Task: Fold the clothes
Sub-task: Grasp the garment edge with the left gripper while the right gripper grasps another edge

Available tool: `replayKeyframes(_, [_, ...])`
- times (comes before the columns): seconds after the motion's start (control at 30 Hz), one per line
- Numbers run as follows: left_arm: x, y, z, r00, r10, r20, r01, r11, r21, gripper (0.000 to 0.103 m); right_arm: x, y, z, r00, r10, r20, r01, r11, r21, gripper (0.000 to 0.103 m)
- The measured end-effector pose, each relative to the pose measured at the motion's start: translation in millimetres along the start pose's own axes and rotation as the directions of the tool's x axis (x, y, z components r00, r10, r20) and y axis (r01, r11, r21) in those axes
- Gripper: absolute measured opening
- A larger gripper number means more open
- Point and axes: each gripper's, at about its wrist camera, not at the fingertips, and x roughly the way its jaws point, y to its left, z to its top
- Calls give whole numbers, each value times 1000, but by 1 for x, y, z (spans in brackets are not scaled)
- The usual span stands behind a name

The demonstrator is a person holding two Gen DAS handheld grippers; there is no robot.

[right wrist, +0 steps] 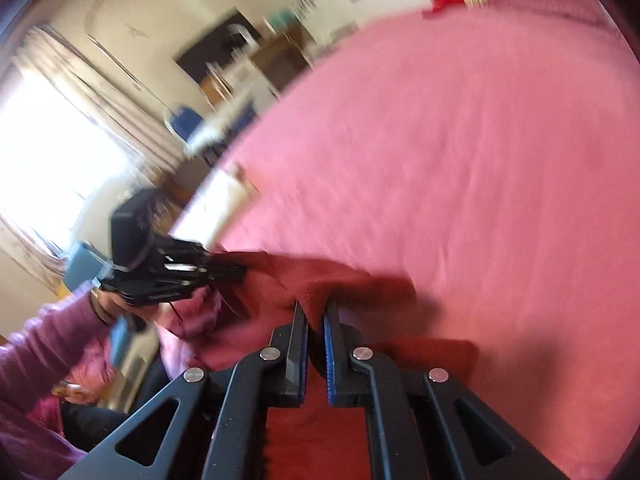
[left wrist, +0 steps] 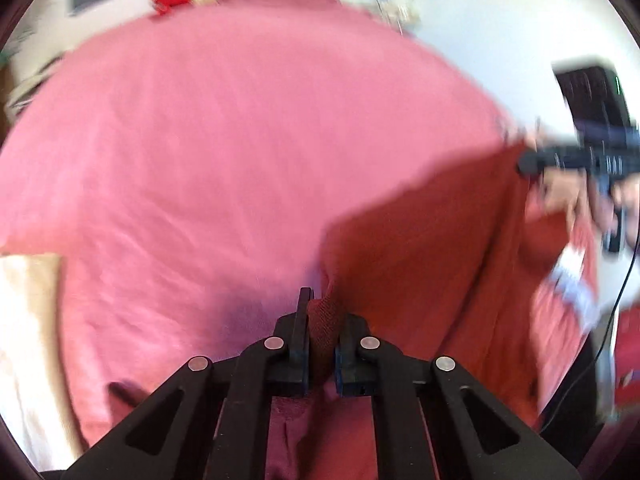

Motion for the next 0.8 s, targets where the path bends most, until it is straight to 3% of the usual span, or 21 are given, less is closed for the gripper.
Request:
replayKeyframes(0.07, [-51, -5, -1, 990, -12, 137, 19, 999, -47, 8, -31, 24, 4, 997, 22, 70, -20, 999, -30, 5])
replayKeyframes(0.17, [-127, -12, -4, 941, -23, 337, 58, 994, -93, 8, -84, 66, 0, 978, 80, 193, -64, 994, -86, 5])
replayKeyframes(0.27, [-196, -47, -22, 878, -27, 479, 39, 999, -15, 9, -137, 104, -18, 935, 169, 313, -129, 981, -145, 5])
replayKeyframes(0.33, [-225, -58, -40, 862, 3, 507, -38, 998, 59, 12, -147, 123, -46, 930, 177, 322, -130, 978, -162, 5])
replayKeyframes(0.4, [-221, -76, -70, 873, 62, 483, -134, 984, 114, 13, -150, 140, -78, 934, 172, 314, -122, 977, -173, 5])
replayKeyframes(0.47, [-206, -96, -114, 895, 116, 432, -203, 966, 160, 13, -129, 145, -123, 960, 126, 250, -87, 983, -158, 5])
replayKeyframes(0.53, [-160, -106, -153, 919, 168, 358, -237, 958, 160, 13, -98, 135, -162, 987, 48, 156, -30, 993, -118, 5])
replayKeyframes(0.6, [-124, -102, -187, 953, 192, 234, -224, 967, 118, 13, -60, 115, -200, 999, -21, 32, 23, 998, -64, 5])
replayKeyframes(0.67, [-111, -105, -197, 964, 188, 187, -212, 970, 119, 13, -19, 94, -237, 993, -79, -89, 78, 997, -14, 6])
replayKeyframes(0.73, [-102, -108, -204, 972, 182, 151, -202, 971, 125, 12, 11, 77, -265, 972, -142, -188, 145, 989, 3, 8])
replayKeyframes(0.8, [-92, -112, -212, 978, 176, 114, -191, 973, 131, 12, 25, 68, -283, 959, -147, -241, 155, 988, 12, 9])
